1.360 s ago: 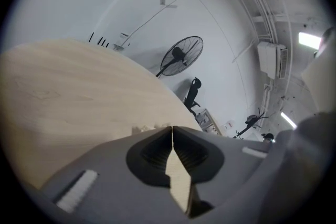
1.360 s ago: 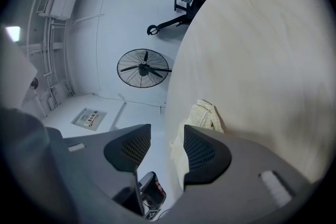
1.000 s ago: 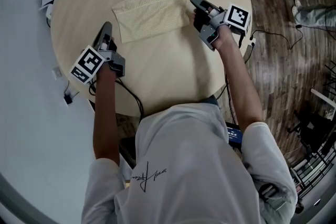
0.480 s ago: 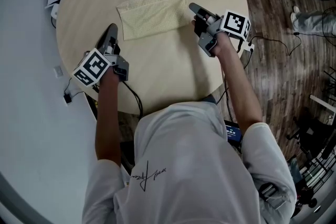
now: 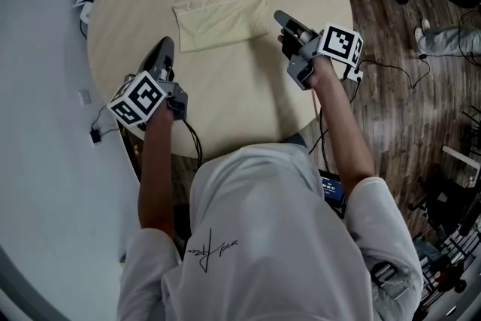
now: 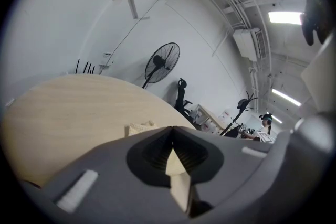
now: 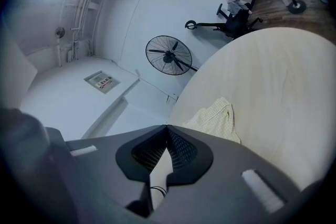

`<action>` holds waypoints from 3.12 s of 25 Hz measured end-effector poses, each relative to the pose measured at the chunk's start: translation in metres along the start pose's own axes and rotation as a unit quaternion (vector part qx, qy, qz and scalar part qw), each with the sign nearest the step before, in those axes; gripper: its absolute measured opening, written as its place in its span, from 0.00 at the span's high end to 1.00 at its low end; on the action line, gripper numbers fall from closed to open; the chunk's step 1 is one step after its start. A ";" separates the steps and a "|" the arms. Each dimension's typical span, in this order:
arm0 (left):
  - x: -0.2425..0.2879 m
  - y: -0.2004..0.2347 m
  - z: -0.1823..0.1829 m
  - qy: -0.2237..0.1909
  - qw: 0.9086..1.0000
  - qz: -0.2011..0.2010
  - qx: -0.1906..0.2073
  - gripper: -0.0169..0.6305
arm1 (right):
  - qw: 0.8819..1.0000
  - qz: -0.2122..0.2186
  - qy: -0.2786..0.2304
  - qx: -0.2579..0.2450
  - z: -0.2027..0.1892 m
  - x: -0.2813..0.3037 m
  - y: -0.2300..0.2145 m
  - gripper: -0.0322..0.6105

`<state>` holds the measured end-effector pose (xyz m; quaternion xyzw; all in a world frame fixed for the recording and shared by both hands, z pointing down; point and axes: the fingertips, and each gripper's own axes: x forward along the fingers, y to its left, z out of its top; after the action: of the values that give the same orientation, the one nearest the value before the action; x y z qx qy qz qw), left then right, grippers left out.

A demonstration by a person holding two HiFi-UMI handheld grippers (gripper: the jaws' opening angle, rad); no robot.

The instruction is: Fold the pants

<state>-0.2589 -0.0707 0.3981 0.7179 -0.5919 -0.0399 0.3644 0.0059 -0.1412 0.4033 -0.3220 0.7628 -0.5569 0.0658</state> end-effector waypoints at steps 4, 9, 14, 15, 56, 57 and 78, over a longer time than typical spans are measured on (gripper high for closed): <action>-0.010 -0.012 -0.003 -0.001 1.000 -0.009 0.008 0.89 | 0.998 0.015 0.021 -0.061 -0.010 -0.009 0.021 0.95; -0.023 -0.023 -0.010 0.007 1.000 -0.005 0.023 0.89 | 0.992 0.025 0.018 -0.124 -0.015 -0.026 0.040 0.95; -0.037 -0.034 -0.014 0.003 0.999 -0.005 0.047 0.89 | 0.987 0.022 0.003 -0.159 -0.017 -0.045 0.052 0.95; -0.040 -0.037 -0.016 0.002 0.999 -0.009 0.051 0.89 | 0.986 0.020 0.001 -0.167 -0.019 -0.049 0.054 0.95; -0.169 -0.058 -0.058 -0.035 0.978 0.048 0.201 0.92 | 0.906 -0.121 -0.032 -0.404 -0.140 -0.150 0.102 0.95; -0.171 -0.055 -0.057 -0.040 0.977 0.058 0.203 0.92 | 0.907 -0.120 -0.025 -0.402 -0.142 -0.148 0.100 0.95; -0.165 -0.040 -0.078 0.005 0.977 0.070 0.200 0.92 | 0.896 -0.144 0.024 -0.419 -0.137 -0.142 0.086 0.95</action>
<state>-0.2366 0.1126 0.3711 0.7332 -0.6348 0.1085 0.2183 0.0183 0.0642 0.3411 -0.4122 0.8723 -0.1971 -0.1741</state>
